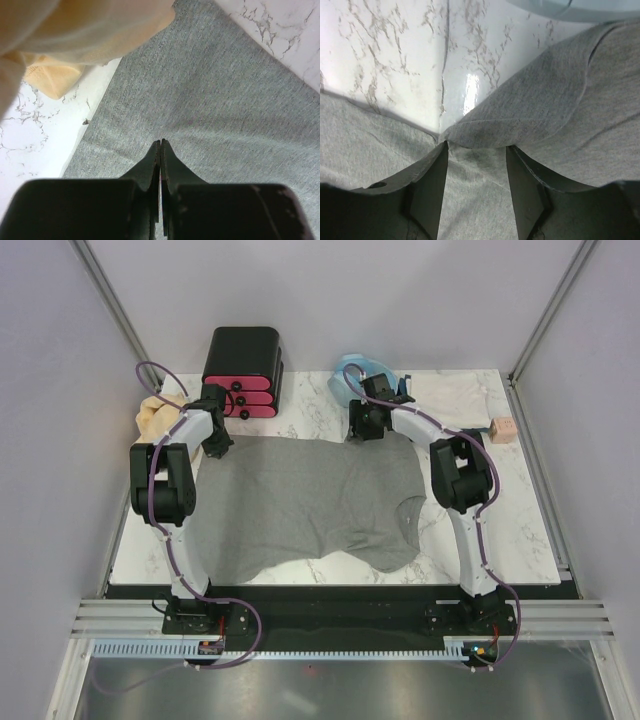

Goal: Fold and stack the t-shirts

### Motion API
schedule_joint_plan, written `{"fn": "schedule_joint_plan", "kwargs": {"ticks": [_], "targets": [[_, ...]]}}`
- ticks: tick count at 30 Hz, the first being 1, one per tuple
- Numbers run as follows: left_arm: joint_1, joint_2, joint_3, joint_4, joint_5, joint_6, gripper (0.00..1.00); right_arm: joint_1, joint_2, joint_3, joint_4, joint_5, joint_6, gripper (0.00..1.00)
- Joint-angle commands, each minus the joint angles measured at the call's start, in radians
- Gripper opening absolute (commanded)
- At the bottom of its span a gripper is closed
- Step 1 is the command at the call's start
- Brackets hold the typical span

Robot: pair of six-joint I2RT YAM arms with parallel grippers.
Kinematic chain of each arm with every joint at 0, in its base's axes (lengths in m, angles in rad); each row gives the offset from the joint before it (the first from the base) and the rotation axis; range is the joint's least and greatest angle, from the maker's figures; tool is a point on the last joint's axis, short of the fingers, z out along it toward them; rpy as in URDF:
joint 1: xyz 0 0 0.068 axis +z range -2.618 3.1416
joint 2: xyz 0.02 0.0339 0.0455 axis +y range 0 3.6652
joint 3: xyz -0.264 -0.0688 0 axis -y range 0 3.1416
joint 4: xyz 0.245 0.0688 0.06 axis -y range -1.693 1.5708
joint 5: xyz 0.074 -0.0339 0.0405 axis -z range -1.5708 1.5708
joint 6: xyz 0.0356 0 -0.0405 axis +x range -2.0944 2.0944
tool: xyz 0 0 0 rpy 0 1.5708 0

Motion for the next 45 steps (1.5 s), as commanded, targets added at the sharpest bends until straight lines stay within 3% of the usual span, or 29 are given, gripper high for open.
{"fn": "schedule_joint_plan", "kwargs": {"ticks": [1, 12, 22, 27, 31, 36, 38, 45], "targets": [[0.003, -0.012, 0.005, 0.009, 0.006, 0.034, 0.02, 0.001, 0.029, 0.075, 0.038, -0.016, -0.023, 0.58], [0.003, -0.006, 0.006, 0.009, 0.007, 0.037, 0.02, 0.001, 0.127, 0.235, 0.031, -0.063, -0.029, 0.59], [0.003, -0.010, 0.005, 0.007, 0.014, 0.042, 0.02, 0.004, 0.193, 0.380, 0.058, -0.181, -0.020, 0.54], [0.003, -0.040, 0.002, 0.007, 0.014, 0.034, 0.02, 0.004, 0.136, 0.391, 0.064, -0.198, -0.011, 0.54], [0.003, -0.092, 0.003, 0.003, 0.041, 0.008, 0.03, 0.004, -0.004, 0.319, 0.061, -0.138, -0.047, 0.55], [-0.029, -0.168, -0.026, -0.010, 0.103, -0.024, 0.12, 0.004, -0.150, 0.197, -0.011, -0.074, -0.072, 0.55], [-0.047, -0.222, -0.053, -0.016, 0.098, -0.017, 0.18, 0.004, -0.242, 0.099, -0.075, -0.065, -0.086, 0.57], [-0.086, -0.424, -0.194, -0.057, 0.152, -0.029, 0.21, 0.011, -0.688, -0.397, -0.178, -0.026, -0.057, 0.59]]}}
